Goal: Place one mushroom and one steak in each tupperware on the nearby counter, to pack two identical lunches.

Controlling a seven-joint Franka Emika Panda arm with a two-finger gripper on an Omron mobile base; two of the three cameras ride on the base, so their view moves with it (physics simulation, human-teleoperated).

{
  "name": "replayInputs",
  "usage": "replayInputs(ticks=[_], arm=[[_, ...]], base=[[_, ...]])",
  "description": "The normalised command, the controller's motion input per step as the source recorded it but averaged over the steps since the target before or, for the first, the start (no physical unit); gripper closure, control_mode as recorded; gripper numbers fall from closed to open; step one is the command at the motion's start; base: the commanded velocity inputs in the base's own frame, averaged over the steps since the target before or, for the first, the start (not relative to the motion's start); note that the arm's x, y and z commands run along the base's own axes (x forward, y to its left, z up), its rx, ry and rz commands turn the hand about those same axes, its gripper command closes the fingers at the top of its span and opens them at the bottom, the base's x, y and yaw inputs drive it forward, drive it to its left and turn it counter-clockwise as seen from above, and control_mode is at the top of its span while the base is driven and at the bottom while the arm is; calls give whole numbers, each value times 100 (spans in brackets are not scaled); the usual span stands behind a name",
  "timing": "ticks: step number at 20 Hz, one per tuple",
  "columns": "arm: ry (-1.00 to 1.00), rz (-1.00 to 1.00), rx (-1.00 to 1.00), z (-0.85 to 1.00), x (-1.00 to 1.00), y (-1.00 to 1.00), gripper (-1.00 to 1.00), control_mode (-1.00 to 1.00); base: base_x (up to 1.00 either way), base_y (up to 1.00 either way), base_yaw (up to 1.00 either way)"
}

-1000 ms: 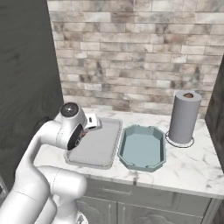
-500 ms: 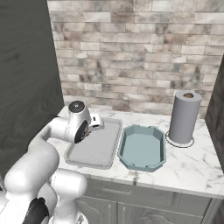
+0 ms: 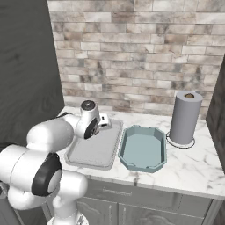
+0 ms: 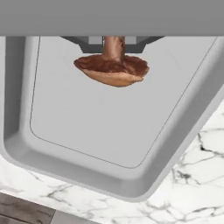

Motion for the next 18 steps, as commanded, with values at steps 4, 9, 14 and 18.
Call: replayInputs(ticks=[4, 9, 14, 18], arm=[[0, 0, 0, -53, 23, -23, 100, -100], [1, -1, 0, -20, 44, -1, -100, -100], [4, -2, 0, -2, 48, 0, -100, -100], [4, -3, 0, 1, 20, 0, -100, -100]], base=[[0, 0, 0], [0, 0, 0], [0, 0, 0], [0, 0, 0]])
